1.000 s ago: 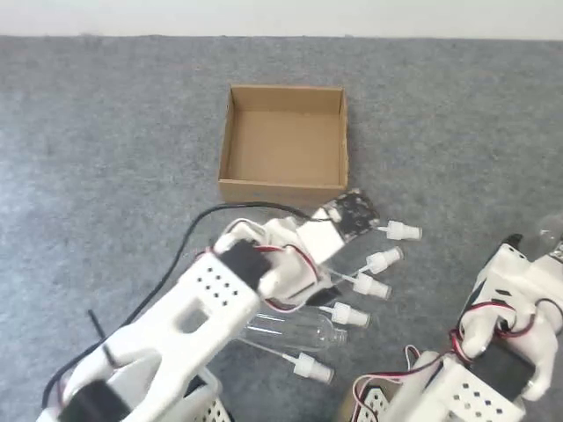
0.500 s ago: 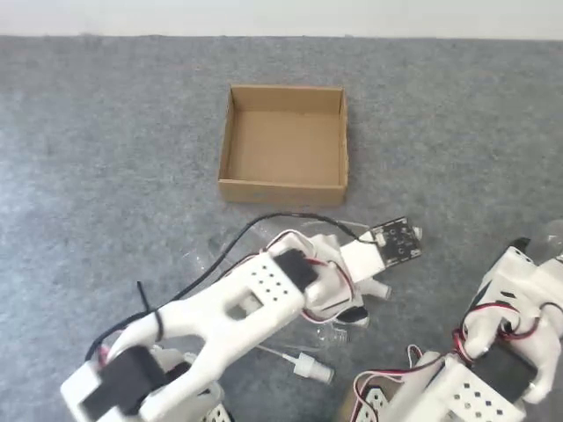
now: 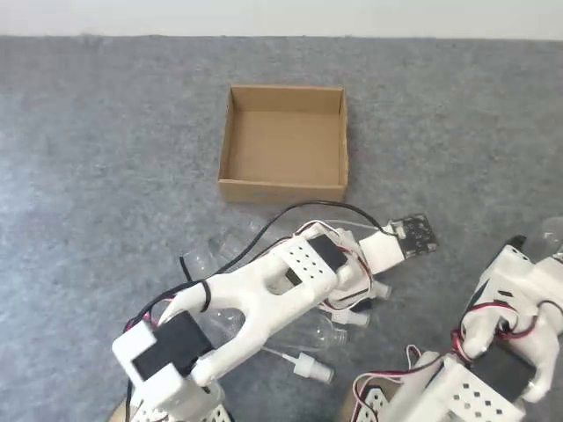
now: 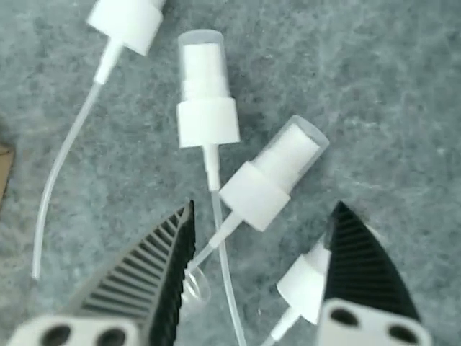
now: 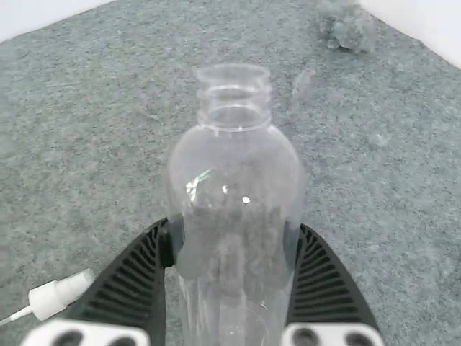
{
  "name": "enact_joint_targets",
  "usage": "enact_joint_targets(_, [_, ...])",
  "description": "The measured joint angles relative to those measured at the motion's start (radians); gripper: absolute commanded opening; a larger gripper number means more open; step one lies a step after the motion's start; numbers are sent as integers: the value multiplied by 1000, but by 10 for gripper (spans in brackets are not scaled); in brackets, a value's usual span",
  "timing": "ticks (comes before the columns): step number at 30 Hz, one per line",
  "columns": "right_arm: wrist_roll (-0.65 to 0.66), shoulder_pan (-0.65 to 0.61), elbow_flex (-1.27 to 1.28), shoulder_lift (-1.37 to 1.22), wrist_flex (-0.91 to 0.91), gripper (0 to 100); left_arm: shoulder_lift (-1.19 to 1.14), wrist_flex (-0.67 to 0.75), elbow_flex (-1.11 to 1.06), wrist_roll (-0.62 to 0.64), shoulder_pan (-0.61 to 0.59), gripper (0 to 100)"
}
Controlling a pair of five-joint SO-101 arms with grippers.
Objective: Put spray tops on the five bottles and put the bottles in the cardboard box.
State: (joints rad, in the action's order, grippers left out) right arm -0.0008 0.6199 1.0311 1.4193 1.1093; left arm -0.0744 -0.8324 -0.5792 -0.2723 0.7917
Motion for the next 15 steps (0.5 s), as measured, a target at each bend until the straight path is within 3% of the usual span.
enact_joint_targets(7, [0, -6, 0, 0, 0, 69, -77, -21, 86, -25, 5, 253])
enact_joint_targets(15, [0, -6, 0, 0, 0, 69, -250, -190, 290, -25, 9, 137])
